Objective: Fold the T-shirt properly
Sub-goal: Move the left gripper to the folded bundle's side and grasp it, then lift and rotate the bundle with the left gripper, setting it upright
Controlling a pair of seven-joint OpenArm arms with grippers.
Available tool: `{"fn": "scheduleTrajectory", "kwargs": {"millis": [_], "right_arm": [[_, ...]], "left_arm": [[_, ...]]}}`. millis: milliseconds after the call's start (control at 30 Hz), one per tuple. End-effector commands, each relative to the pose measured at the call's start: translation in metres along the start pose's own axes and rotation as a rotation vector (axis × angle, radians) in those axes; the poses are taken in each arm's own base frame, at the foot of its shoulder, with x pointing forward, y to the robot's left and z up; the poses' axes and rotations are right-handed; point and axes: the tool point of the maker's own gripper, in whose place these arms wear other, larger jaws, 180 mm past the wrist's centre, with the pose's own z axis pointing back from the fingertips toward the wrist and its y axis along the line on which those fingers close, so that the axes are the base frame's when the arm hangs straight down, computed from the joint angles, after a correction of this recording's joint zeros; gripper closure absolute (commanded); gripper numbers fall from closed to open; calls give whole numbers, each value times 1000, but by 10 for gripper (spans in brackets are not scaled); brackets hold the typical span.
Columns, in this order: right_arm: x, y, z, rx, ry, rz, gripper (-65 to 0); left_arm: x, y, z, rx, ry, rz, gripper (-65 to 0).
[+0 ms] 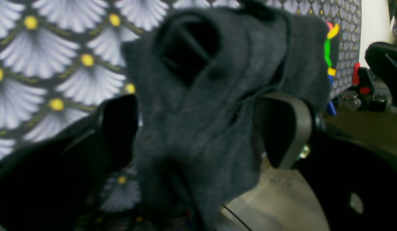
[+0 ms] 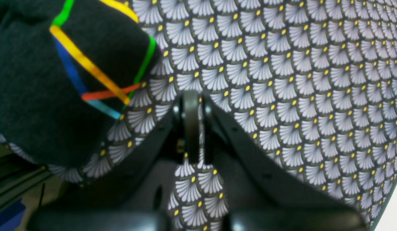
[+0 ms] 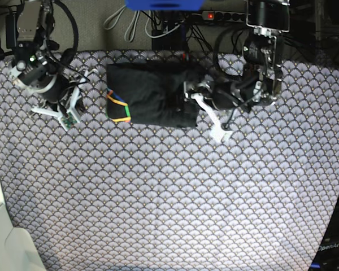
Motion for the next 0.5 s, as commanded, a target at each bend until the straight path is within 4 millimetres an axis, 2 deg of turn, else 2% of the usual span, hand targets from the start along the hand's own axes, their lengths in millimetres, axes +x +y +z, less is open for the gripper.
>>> {"fn": "scheduleTrajectory", "kwargs": {"millis": [0, 100, 233, 267, 333, 467], "right_arm": [[11, -3, 4, -8, -44, 5, 0], [12, -3, 3, -7, -45, 2, 0], [11, -3, 3, -8, -45, 3, 0], [11, -3, 3, -8, -45, 3, 0], [11, -3, 4, -8, -44, 5, 0], [4, -9, 7, -27, -31, -13, 0]], "left_arm": [[-6, -6, -4, -4, 32, -11, -585], [-23, -10, -12, -14, 70, -1, -585], [-36, -1, -19, -5, 114, 36, -582], [-37, 1, -19, -3, 118, 41, -564], [-37, 3, -19, 2, 118, 45, -474], [-30, 6, -17, 11, 107, 42, -168]]}}
